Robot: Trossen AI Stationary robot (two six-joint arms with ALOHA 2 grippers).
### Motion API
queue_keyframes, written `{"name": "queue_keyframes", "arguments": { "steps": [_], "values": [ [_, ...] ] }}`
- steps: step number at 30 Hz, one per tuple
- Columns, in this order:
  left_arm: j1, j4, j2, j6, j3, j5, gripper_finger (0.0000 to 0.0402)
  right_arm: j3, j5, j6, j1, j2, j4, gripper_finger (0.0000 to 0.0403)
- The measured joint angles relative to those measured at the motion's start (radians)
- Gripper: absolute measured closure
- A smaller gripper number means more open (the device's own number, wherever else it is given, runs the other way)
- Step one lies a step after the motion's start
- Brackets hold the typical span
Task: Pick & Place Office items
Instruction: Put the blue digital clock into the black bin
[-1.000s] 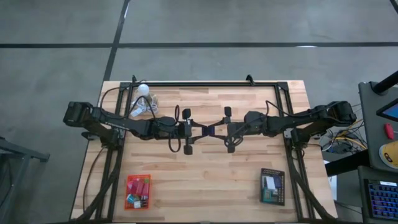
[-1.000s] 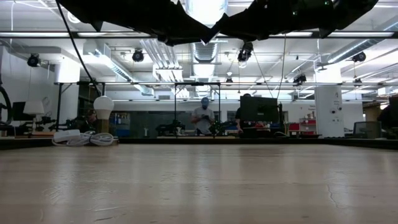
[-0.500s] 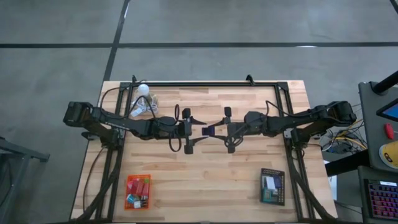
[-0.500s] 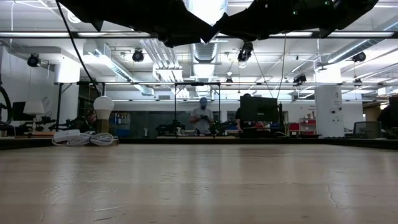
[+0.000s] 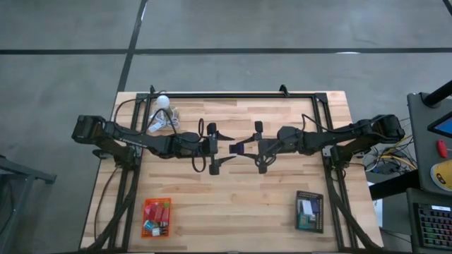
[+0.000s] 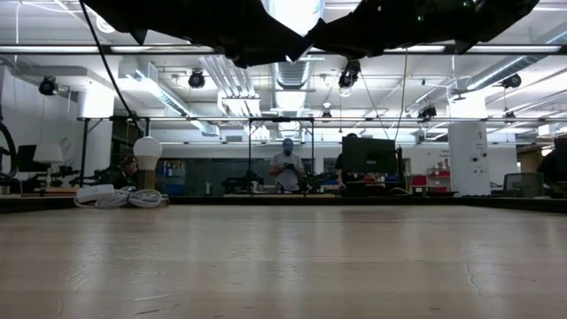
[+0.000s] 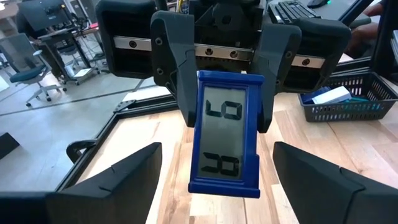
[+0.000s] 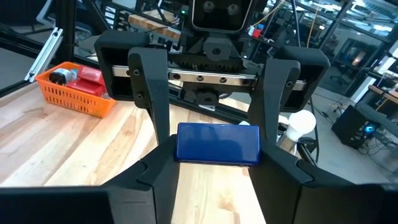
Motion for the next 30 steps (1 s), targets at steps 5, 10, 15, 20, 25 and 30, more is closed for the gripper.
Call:
{"name": "queue_keyframes", "arguments": {
  "steps": [5,10,15,20,25,30],
  "values": [
    [0.000,-0.013,-0.002,0.000,-0.009,0.000,0.0089,0.000,0.000,0.022,0.000,0.000,-0.001,0.0241],
    [0.000,-0.149,-0.032,0.000,-0.011,0.000,0.0088,0.000,0.001,0.037,0.000,0.000,-0.026,0.0244],
    [0.000,-0.281,-0.064,-0.027,-0.011,0.000,0.0091,0.000,0.006,0.038,0.006,-0.002,-0.030,0.0236],
    [0.000,-0.351,-0.088,-0.051,-0.012,0.001,0.0091,0.002,0.007,0.050,0.044,-0.018,-0.067,0.0243],
    [0.000,-0.433,-0.108,-0.066,-0.013,0.001,0.0092,0.033,0.008,0.241,0.093,-0.066,-0.292,0.0244],
    [0.000,-0.451,-0.114,-0.072,-0.013,0.002,0.0092,0.091,0.008,0.508,0.144,-0.090,-0.552,0.0237]
  ]
}}
